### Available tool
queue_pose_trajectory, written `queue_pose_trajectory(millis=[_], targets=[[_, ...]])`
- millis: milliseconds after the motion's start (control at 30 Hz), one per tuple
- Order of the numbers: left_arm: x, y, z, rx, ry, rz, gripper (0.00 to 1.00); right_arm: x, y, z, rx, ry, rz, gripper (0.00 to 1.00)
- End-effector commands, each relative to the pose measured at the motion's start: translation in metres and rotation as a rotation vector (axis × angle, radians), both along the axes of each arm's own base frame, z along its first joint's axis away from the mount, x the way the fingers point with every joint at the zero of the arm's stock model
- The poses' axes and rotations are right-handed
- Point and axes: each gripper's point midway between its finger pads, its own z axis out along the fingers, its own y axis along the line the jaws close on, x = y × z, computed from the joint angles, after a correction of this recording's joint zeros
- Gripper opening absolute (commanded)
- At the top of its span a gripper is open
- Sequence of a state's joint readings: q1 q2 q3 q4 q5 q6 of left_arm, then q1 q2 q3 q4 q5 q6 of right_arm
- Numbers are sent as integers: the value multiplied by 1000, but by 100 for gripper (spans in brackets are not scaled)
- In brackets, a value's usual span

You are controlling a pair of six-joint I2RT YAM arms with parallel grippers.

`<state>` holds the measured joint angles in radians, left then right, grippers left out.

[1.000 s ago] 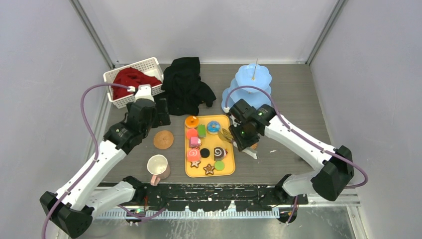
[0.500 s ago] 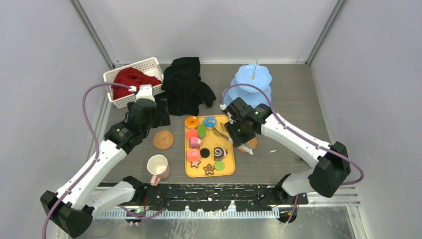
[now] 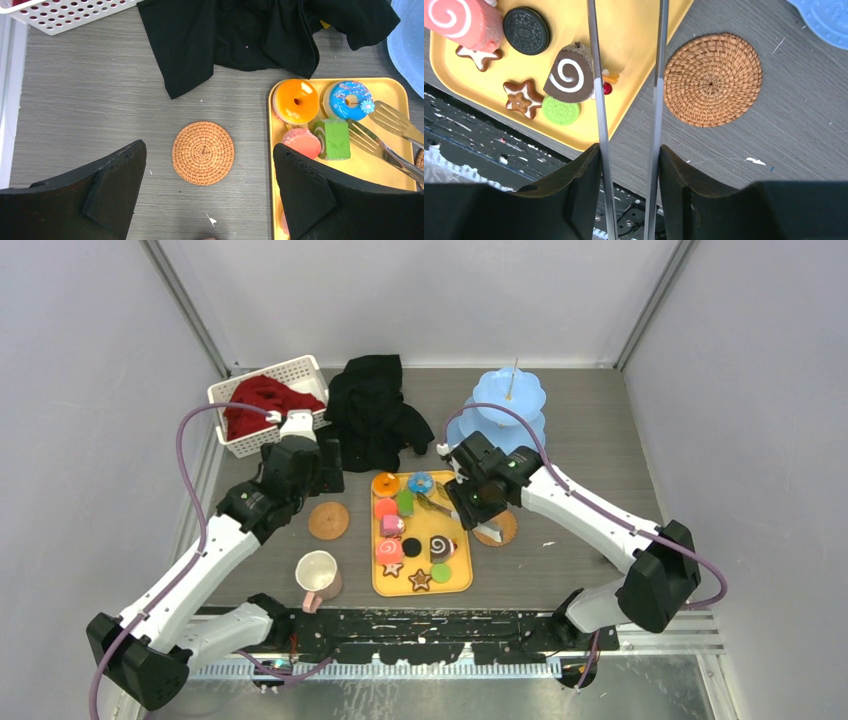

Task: Serve the afternoon tea
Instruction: Pick up the desert from the tray.

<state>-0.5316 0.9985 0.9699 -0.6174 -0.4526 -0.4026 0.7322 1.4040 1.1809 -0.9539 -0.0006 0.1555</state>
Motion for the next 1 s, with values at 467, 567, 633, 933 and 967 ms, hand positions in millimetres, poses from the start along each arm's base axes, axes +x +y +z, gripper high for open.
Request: queue_pose_trajectory(millis=[467,567,633,933,967], targets=[[4,2,23,-31,-67,23,98,32,22,16,53,-126,13,43],[3,2,22,-39,-66,25,98,31,21,19,56,-131,23,29],[3,1,21,-44,-64,24,98,29,19,21,51,-131,28,22],[5,2,23,-48,-80,32,98,16,3,39,38,-143,36,1],[5,1,23,-51,-81,32,98,14,2,41,44,-147,37,1]])
